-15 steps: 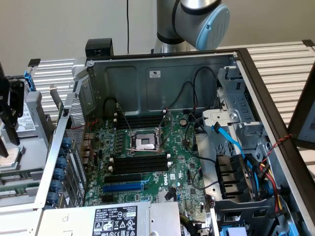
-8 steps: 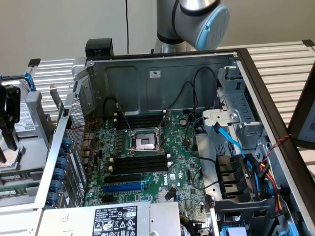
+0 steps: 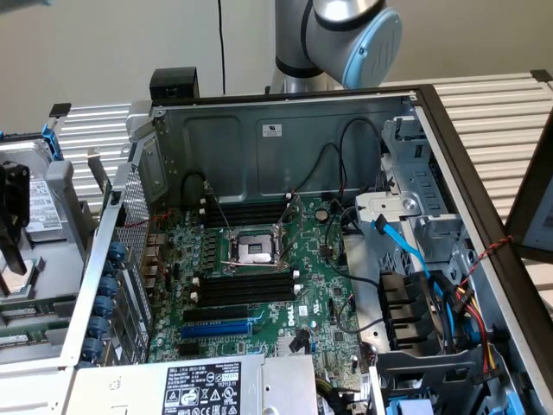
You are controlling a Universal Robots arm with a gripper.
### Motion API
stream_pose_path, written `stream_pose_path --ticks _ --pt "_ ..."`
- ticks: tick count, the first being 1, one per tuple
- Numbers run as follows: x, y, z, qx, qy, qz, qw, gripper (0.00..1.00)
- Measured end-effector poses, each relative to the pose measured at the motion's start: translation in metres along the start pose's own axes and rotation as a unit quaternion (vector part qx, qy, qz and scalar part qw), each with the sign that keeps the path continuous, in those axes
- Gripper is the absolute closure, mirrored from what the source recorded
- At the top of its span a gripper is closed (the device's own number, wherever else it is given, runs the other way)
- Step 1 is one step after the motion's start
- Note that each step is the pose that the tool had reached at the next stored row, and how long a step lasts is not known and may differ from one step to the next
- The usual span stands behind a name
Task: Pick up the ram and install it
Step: 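Pick up the ram and move it above insertion slot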
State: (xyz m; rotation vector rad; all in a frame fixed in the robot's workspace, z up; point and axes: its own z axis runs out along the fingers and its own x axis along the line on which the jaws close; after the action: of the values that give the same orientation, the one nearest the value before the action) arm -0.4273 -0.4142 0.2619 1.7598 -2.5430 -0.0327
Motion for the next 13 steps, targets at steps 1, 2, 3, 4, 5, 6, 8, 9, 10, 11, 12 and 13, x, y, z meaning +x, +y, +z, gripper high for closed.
stream_pose_path --ticks 1,2,3,4,5,6,8,9,10,11,12,13 --pt "0.0 0.0002 0.0017 0.0012 -0.0003 -0.007 1.0 0.64" --pt "0.0 0.0003 0.0034 0.0023 -0.0005 -0.014 0.9999 0.64" --pt "0.0 0.0004 0.0051 0.0035 -0.0007 -0.021 0.9998 0.64" --pt "0.0 0.0005 0.0068 0.0045 -0.0009 -0.028 0.9996 0.64" --pt "0.0 0.0007 0.0085 0.0055 -0.001 -0.035 0.9994 0.64" --pt "0.0 0.0008 0.0102 0.0065 -0.0011 -0.043 0.9991 0.64" --pt "0.0 0.001 0.0138 0.0083 -0.0012 -0.059 0.9982 0.64" --pt "0.0 0.001 0.0155 0.009 -0.0011 -0.068 0.9976 0.64" --pt "0.0 0.001 0.0172 0.0095 -0.0008 -0.077 0.997 0.64" --pt "0.0 0.001 0.019 0.0101 -0.0006 -0.086 0.9962 0.64" --pt "0.0 0.0009 0.0207 0.0106 -0.0003 -0.095 0.9954 0.64" --pt "0.0 0.0009 0.0225 0.0109 0.0 -0.105 0.9945 0.64"
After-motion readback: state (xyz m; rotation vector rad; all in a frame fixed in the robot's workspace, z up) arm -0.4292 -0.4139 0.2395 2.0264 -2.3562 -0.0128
